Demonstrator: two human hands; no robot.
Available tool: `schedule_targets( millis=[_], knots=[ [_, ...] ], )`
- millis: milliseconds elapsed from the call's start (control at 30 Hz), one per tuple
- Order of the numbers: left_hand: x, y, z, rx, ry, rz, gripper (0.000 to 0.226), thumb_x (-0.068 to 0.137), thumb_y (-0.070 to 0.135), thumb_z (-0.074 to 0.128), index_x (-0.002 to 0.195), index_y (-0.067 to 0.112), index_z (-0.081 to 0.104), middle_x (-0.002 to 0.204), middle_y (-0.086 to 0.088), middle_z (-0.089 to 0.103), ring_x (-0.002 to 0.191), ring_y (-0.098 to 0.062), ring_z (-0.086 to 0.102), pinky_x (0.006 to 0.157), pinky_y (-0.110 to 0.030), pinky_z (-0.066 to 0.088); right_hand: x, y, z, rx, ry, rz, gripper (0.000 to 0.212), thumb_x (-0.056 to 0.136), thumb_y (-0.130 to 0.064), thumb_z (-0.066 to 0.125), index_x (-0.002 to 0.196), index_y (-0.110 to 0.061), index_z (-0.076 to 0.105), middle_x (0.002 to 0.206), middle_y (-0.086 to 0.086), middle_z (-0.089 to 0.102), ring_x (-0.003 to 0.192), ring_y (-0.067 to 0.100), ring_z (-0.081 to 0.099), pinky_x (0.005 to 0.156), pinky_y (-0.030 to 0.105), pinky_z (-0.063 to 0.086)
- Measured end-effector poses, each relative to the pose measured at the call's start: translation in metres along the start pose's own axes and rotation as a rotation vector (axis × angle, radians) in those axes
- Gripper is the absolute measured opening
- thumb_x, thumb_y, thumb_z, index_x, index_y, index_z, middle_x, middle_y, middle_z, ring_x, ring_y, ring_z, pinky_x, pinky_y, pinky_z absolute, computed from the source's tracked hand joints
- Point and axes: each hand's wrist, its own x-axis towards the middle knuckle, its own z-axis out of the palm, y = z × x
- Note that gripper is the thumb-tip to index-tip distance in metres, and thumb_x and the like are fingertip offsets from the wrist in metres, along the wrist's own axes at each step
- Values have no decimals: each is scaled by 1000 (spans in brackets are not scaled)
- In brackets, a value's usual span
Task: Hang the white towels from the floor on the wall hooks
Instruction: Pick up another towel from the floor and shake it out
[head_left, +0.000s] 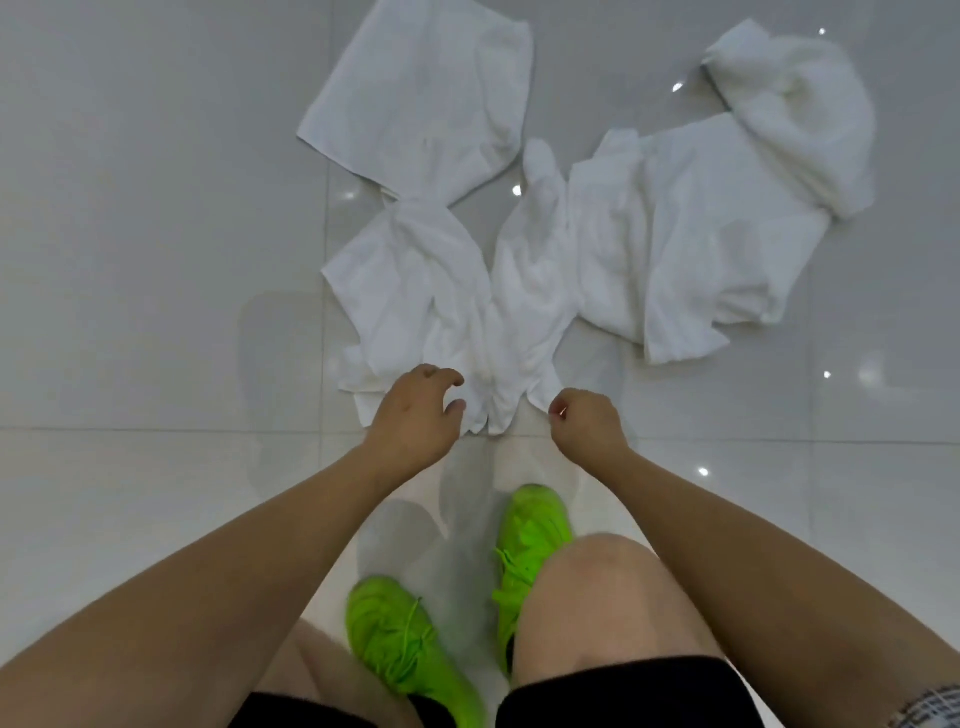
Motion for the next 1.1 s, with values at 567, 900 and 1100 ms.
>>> schedule_targets(
  millis=[567,900,1100],
  knots=[
    [20,-20,61,157,-112,-23,39,97,28,49,134,17,52,136,-9,49,120,-26,47,96,-35,41,21,37,43,-30,161,-140,18,98,-12,47,90,-4,60,84,15,62,78,34,59,60,33,30],
    [-156,163,-126,124,-113,62,42,96,27,53,135,14,53,133,-12,51,120,-30,49,97,-35,40,-187,-80,-200,211,360,-143,16,95,-10,51,99,-7,66,96,12,64,89,28,60,71,34,42],
    [-242,297,-264,141,-10,198,53,94,31,56,143,13,44,137,-14,50,124,-30,48,99,-34,39,-319,-144,-370,365,385,-155,15,96,-15,52,93,-10,66,88,3,69,80,19,60,67,28,41]
  ],
)
